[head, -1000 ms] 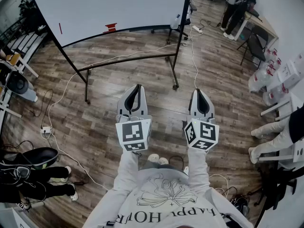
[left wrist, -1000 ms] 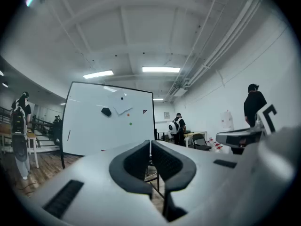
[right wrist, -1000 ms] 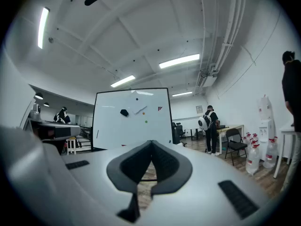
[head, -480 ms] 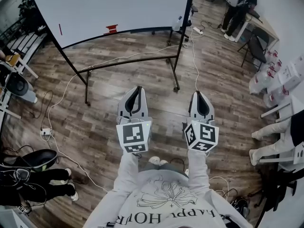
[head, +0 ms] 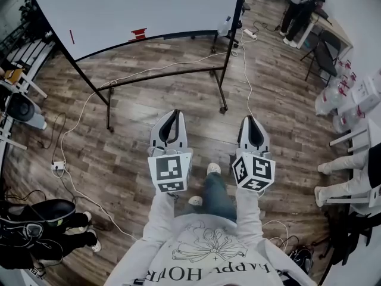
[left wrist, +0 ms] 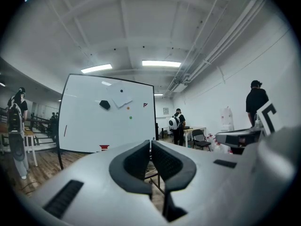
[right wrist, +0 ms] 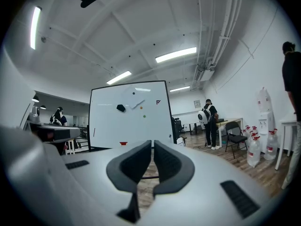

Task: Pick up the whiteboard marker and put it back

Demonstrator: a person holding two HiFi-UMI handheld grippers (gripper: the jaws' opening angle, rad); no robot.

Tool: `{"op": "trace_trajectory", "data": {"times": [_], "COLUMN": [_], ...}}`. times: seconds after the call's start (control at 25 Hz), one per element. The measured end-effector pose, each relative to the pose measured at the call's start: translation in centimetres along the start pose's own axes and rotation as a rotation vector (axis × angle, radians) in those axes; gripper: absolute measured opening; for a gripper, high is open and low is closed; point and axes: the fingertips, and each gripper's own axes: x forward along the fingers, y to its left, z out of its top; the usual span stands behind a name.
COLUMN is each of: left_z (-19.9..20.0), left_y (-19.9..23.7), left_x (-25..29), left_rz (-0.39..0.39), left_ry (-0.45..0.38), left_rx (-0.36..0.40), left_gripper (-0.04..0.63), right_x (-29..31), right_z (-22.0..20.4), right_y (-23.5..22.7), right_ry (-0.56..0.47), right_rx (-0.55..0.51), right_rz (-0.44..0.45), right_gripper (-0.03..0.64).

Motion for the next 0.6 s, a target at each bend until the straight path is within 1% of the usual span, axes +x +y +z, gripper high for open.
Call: {"op": "trace_trajectory", "data": {"times": [0.24, 0.44, 0.6], "left_z": [-0.4, 0.4, 1.9], "left_y": [0.6, 0.6, 0.3], "left_x": [5.6, 11.7, 17.5], "left_rz": [0.026, 0.047, 0.072], "left_ry": [0.013, -0.001, -0.013], "left_rx": [0.002, 0.003, -0.004], "left_gripper": [0.012, 0.012, 0.012], "right_x": [5.7, 12.0, 17.6], "right_z": [-0.1, 1.5, 3.6], "right_y": [-1.8, -4.2, -6.1], "right_ry": [0.005, -0.023, -0.036], "right_rx": [-0.010, 0.003, 0.000], "right_rz": [0.017, 0.041, 0.095], "right_gripper": [0.005, 0.006, 0.069]}}
